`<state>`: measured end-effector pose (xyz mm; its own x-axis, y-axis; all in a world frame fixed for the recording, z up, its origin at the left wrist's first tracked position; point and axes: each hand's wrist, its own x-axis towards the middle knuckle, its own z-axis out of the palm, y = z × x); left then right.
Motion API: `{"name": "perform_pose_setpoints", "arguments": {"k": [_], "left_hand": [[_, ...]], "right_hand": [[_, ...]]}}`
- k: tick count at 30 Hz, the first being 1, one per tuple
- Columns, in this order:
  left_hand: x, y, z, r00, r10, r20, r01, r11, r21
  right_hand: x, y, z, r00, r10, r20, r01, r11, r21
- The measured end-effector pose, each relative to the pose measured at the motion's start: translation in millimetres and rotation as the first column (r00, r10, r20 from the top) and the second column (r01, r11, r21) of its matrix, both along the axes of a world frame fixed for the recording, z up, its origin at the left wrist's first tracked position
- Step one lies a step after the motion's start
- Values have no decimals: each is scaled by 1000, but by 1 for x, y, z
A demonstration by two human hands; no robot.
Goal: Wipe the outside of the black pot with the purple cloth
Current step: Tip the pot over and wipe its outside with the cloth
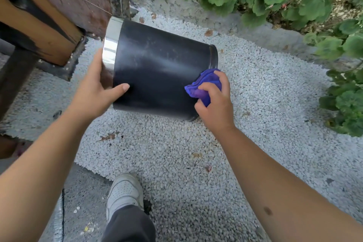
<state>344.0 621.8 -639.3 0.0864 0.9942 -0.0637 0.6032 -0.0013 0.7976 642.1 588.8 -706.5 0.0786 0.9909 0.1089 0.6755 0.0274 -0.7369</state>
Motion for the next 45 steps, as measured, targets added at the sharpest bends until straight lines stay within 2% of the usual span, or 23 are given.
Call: {"name": "perform_pose_setpoints", "arguments": {"k": [2,5,8,10,13,16,20,23,28,32,35,38,40,42,45], "left_hand": [[-2,-14,-11,995,93,-30,-94,995,-36],[6,-28,-13,957,185,-221,-199,979,-40],[25,-10,6,960,145,-240,-125,987,97],[37,8,17,939,86,-333,-41,989,141],[51,24,28,853,-68,-517,144,983,109],[52,22,32,790,-177,-587,271,959,76],[31,7,25,815,-176,-552,302,942,146],[29,-1,19,761,-155,-630,342,921,186],[43,6,13,662,-141,-736,382,908,169],[50,6,10,602,-117,-790,340,933,121],[47,7,12,618,-120,-777,305,947,96],[46,7,13,617,-151,-772,334,939,84],[37,7,13,707,-160,-689,327,937,119],[24,6,18,819,-93,-567,212,966,148],[16,-4,20,856,-33,-516,125,982,143]], "right_hand": [[-1,4,4,1000,5,-27,-5,1000,-11],[-1,11,4,995,-6,-98,7,1000,5],[2,14,0,973,-107,-203,109,994,0],[9,13,-4,951,-191,-242,181,981,-63],[17,10,-10,928,-272,-256,231,957,-177],[24,11,-11,919,-286,-271,224,945,-237],[22,15,-8,932,-252,-261,179,945,-272],[19,17,-4,944,-226,-240,163,953,-256],[15,4,-2,960,-211,-183,175,965,-195],[-5,-30,-12,964,-217,-156,196,971,-139],[-26,-59,-23,977,-170,-127,157,982,-105],[-37,-73,-30,976,-168,-139,145,976,-163],[-34,-73,-31,968,-195,-160,168,971,-167],[-29,-71,-30,966,-192,-173,165,973,-163],[-27,-68,-29,975,-149,-163,120,977,-175]]}}
